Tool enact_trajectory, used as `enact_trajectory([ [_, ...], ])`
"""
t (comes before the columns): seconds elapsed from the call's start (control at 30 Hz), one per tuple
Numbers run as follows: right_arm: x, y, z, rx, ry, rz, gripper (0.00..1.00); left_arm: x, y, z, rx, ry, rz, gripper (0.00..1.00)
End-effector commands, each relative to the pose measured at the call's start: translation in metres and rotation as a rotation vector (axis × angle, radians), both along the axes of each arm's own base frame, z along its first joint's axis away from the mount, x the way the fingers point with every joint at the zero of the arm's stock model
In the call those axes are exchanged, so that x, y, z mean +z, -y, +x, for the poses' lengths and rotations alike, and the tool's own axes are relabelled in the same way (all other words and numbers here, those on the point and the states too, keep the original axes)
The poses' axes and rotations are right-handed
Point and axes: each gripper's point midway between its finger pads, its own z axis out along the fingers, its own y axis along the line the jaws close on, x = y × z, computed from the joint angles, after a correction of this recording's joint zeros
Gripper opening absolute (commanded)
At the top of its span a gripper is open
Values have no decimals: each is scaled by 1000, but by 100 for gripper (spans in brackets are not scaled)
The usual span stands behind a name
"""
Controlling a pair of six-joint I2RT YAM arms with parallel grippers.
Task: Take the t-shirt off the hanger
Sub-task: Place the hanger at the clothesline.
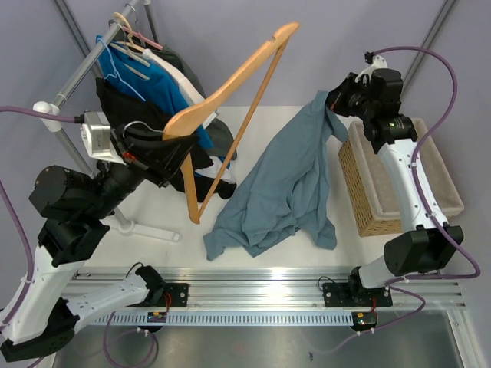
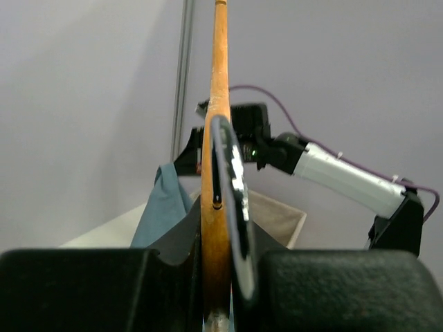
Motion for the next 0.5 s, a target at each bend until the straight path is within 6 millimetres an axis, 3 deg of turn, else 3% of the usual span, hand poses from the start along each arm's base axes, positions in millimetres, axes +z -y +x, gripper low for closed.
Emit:
enact_trajectory([
  [0.0,0,-17,-27,105,-5,32,0,-24,4,-2,-20,-10,42,0],
  [0.03,0,-22,-33,126,20,41,0,-33,7,-3,-35,-20,58,0],
  [0.07,-29,-25,-37,135,-34,41,0,-49,9,-3,-44,-43,79,0],
  [0.23,-80,-49,-43,225,-154,27,0,-103,14,-14,-113,-121,142,0],
  [0.3,-90,-54,-49,239,-181,36,5,-125,17,-20,-147,-180,189,0],
  [0.33,-88,-56,-52,251,-178,44,21,-133,19,-23,-170,-201,213,0],
  [0.37,-88,-61,-58,276,-182,50,45,-141,20,-24,-181,-221,232,0],
  [0.47,-73,-58,-70,272,-168,43,68,-169,17,-22,-163,-287,309,0],
])
